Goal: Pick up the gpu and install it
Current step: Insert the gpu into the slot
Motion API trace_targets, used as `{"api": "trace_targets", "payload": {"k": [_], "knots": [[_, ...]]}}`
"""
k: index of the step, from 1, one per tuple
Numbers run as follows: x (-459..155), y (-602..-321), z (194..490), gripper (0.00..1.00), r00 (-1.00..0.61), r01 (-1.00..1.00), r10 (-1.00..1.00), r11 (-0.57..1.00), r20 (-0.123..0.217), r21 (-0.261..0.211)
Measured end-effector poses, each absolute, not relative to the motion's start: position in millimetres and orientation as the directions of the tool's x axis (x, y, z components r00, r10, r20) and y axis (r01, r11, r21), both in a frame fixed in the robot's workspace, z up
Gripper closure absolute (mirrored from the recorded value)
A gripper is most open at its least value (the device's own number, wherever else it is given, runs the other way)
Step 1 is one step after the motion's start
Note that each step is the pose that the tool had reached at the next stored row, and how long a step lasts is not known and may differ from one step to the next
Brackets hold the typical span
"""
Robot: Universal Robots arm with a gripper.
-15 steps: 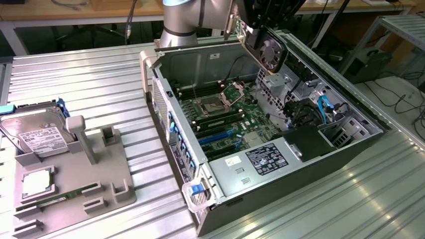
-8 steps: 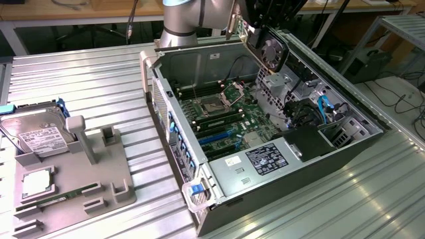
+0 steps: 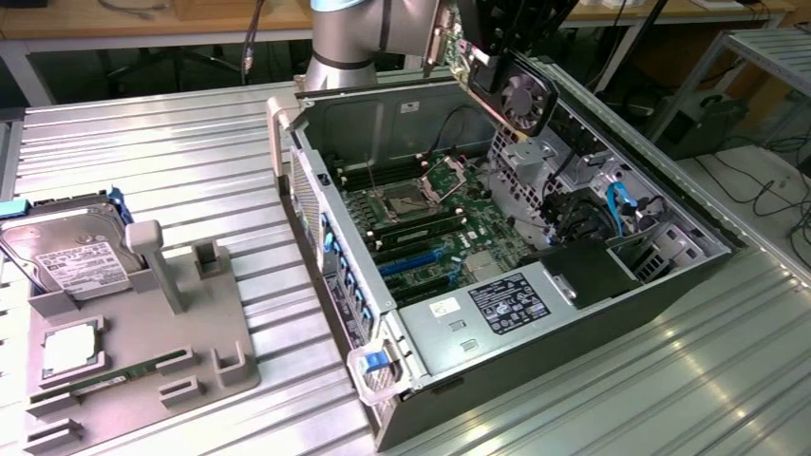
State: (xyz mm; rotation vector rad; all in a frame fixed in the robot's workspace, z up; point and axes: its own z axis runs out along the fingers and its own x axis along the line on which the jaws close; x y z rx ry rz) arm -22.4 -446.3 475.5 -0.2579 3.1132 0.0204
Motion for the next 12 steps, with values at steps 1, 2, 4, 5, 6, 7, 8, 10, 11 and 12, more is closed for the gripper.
{"api": "trace_targets", "payload": {"k": [1, 2, 4, 5, 6, 7, 8, 10, 11, 12], "knots": [[-22.4, -446.3, 475.6, 0.72, -0.985, -0.172, -0.172, 0.985, -0.019, 0.012], [-22.4, -446.3, 475.5, 0.72, -0.984, -0.179, -0.179, 0.984, -0.019, 0.012], [-22.4, -446.3, 475.5, 0.72, -0.981, -0.192, -0.192, 0.981, -0.019, 0.012], [-22.4, -446.3, 475.6, 0.72, -0.980, -0.199, -0.198, 0.980, -0.019, 0.012], [-22.4, -446.3, 475.6, 0.72, -0.979, -0.205, -0.205, 0.979, -0.019, 0.012], [-22.4, -446.3, 475.5, 0.72, -0.977, -0.214, -0.214, 0.977, -0.019, 0.012], [-22.4, -446.3, 475.6, 0.72, -0.974, -0.227, -0.227, 0.974, -0.019, 0.011], [-22.4, -446.3, 475.5, 0.72, -0.970, -0.241, -0.241, 0.970, -0.019, 0.012], [-22.4, -446.3, 475.5, 0.72, -0.968, -0.249, -0.249, 0.968, -0.019, 0.012], [-22.4, -446.3, 475.6, 0.72, -0.967, -0.256, -0.256, 0.967, -0.019, 0.012]]}}
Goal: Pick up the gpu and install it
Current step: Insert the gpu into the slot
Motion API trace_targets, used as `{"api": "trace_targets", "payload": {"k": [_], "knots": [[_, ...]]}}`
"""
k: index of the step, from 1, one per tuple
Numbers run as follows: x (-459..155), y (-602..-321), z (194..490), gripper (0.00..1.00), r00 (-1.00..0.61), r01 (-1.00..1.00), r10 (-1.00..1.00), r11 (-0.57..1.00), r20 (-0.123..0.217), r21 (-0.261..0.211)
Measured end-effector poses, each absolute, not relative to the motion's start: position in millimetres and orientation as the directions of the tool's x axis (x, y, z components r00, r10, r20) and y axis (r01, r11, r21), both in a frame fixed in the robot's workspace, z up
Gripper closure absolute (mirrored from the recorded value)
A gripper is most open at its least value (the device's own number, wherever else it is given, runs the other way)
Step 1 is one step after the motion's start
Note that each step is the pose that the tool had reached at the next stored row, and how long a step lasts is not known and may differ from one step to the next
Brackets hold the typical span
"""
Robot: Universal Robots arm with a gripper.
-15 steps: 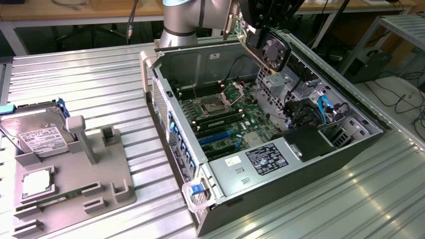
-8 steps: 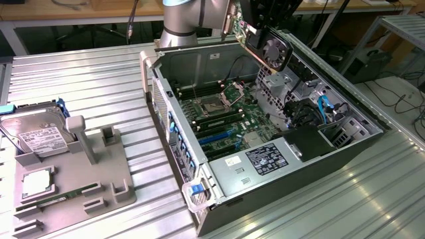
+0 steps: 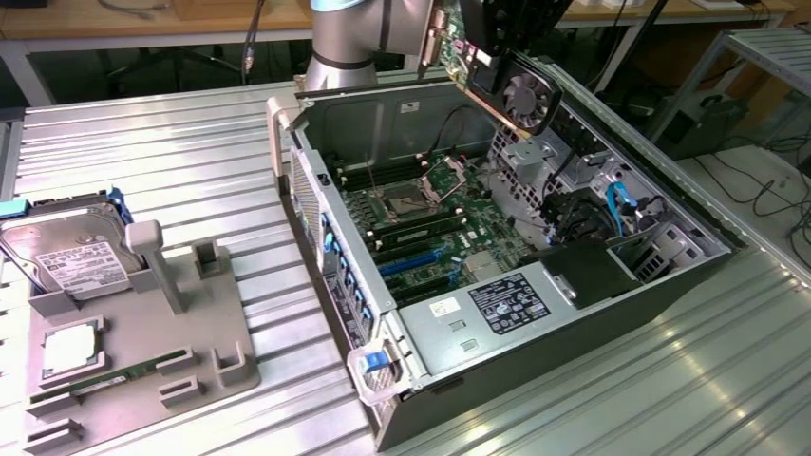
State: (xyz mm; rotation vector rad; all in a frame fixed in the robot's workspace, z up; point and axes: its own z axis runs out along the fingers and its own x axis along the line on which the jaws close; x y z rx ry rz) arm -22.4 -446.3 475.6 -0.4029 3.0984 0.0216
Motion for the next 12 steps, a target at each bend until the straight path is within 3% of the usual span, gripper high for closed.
{"api": "trace_targets", "payload": {"k": [12], "knots": [[-22.4, -446.3, 475.5, 0.72, -0.934, -0.357, -0.356, 0.934, -0.019, 0.012]]}}
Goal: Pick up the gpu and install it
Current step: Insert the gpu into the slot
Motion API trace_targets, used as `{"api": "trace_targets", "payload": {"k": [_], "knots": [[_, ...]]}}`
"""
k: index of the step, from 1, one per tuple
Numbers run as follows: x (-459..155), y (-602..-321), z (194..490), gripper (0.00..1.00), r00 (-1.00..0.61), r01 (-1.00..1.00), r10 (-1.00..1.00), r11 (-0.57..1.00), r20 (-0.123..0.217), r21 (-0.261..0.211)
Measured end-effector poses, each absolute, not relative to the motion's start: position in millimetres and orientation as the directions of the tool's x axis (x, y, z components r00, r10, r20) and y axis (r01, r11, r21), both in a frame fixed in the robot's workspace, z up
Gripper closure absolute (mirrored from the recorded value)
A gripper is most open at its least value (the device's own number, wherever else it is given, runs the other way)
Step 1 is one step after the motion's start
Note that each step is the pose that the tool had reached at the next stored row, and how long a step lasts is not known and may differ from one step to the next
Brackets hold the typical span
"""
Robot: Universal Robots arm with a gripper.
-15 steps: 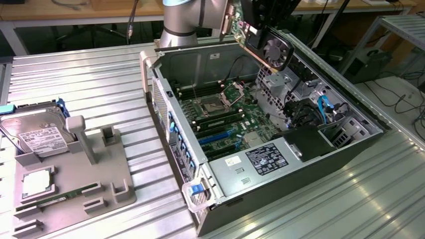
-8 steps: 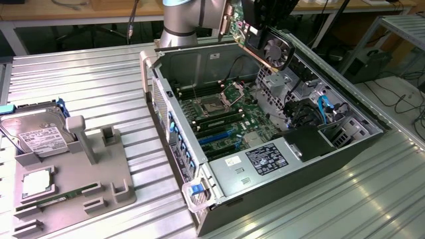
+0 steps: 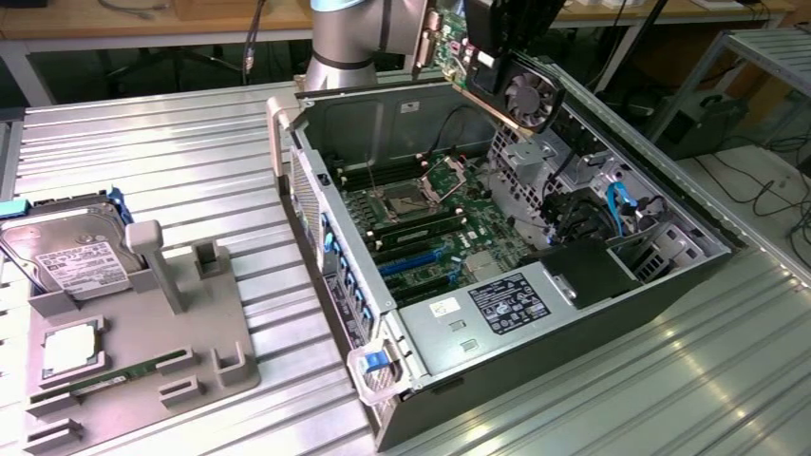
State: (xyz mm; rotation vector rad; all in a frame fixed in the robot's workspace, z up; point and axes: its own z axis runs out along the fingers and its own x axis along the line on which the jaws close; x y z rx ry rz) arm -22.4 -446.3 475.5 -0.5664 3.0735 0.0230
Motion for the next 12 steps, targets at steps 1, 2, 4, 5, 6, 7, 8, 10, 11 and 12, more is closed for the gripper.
{"api": "trace_targets", "payload": {"k": [1, 2, 4, 5, 6, 7, 8, 10, 11, 12], "knots": [[-22.4, -446.3, 475.5, 0.72, -0.931, -0.365, -0.365, 0.931, -0.019, 0.012], [-22.4, -446.3, 475.5, 0.72, -0.927, -0.376, -0.375, 0.927, -0.019, 0.012], [-22.4, -446.3, 475.5, 0.72, -0.918, -0.397, -0.397, 0.918, -0.019, 0.012], [-22.4, -446.3, 475.5, 0.72, -0.913, -0.407, -0.407, 0.913, -0.019, 0.012], [-22.4, -446.3, 475.4, 0.72, -0.907, -0.420, -0.420, 0.907, -0.019, 0.012], [-22.4, -446.3, 475.4, 0.72, -0.900, -0.435, -0.435, 0.900, -0.019, 0.012], [-22.4, -446.3, 475.4, 0.72, -0.895, -0.445, -0.445, 0.895, -0.019, 0.012], [-22.4, -446.4, 475.4, 0.72, -0.882, -0.470, -0.470, 0.882, -0.019, 0.012], [-22.4, -446.4, 475.4, 0.72, -0.874, -0.485, -0.485, 0.874, -0.019, 0.012], [-22.4, -446.4, 475.4, 0.72, -0.869, -0.495, -0.495, 0.869, -0.019, 0.012]]}}
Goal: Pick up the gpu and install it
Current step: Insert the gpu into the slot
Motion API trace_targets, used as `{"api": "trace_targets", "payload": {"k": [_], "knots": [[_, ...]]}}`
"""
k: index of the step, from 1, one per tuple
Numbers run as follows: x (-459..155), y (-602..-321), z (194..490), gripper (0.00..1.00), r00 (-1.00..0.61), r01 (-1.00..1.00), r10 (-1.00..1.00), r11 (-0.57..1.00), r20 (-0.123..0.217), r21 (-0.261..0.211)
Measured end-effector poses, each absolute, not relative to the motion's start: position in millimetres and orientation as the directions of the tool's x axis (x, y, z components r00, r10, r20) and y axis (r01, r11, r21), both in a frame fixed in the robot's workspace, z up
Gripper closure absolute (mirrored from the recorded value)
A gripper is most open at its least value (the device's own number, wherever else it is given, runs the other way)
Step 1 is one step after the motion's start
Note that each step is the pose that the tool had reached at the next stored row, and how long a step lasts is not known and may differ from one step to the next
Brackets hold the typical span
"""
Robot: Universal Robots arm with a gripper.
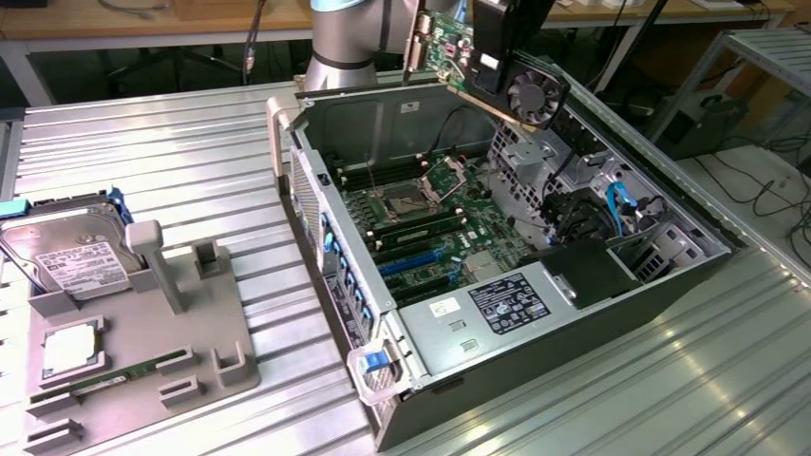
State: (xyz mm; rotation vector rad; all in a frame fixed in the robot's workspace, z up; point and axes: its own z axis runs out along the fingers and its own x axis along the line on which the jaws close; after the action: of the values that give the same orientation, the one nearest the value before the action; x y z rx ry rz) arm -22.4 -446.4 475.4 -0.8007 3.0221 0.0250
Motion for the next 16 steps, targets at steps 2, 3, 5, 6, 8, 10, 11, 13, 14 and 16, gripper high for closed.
{"api": "trace_targets", "payload": {"k": [2, 3, 5, 6, 8, 10, 11, 13, 14, 16], "knots": [[-22.4, -446.4, 475.4, 0.72, -0.856, -0.517, -0.517, 0.856, -0.019, 0.012], [-22.4, -446.4, 475.4, 0.72, -0.849, -0.528, -0.527, 0.849, -0.019, 0.012], [-22.4, -446.4, 475.3, 0.72, -0.832, -0.555, -0.554, 0.832, -0.019, 0.012], [-22.4, -446.4, 475.3, 0.72, -0.825, -0.566, -0.565, 0.825, -0.019, 0.012], [-22.4, -446.4, 475.3, 0.72, -0.807, -0.590, -0.590, 0.807, -0.019, 0.012], [-22.4, -446.4, 475.2, 0.72, -0.792, -0.611, -0.610, 0.792, -0.019, 0.012], [-22.4, -446.4, 475.3, 0.72, -0.785, -0.619, -0.619, 0.785, -0.019, 0.012], [-22.4, -446.4, 475.3, 0.72, -0.773, -0.635, -0.635, 0.773, -0.019, 0.012], [-22.4, -446.4, 475.3, 0.72, -0.766, -0.642, -0.642, 0.766, -0.019, 0.012], [-22.4, -446.4, 475.3, 0.72, -0.753, -0.658, -0.658, 0.753, -0.019, 0.012]]}}
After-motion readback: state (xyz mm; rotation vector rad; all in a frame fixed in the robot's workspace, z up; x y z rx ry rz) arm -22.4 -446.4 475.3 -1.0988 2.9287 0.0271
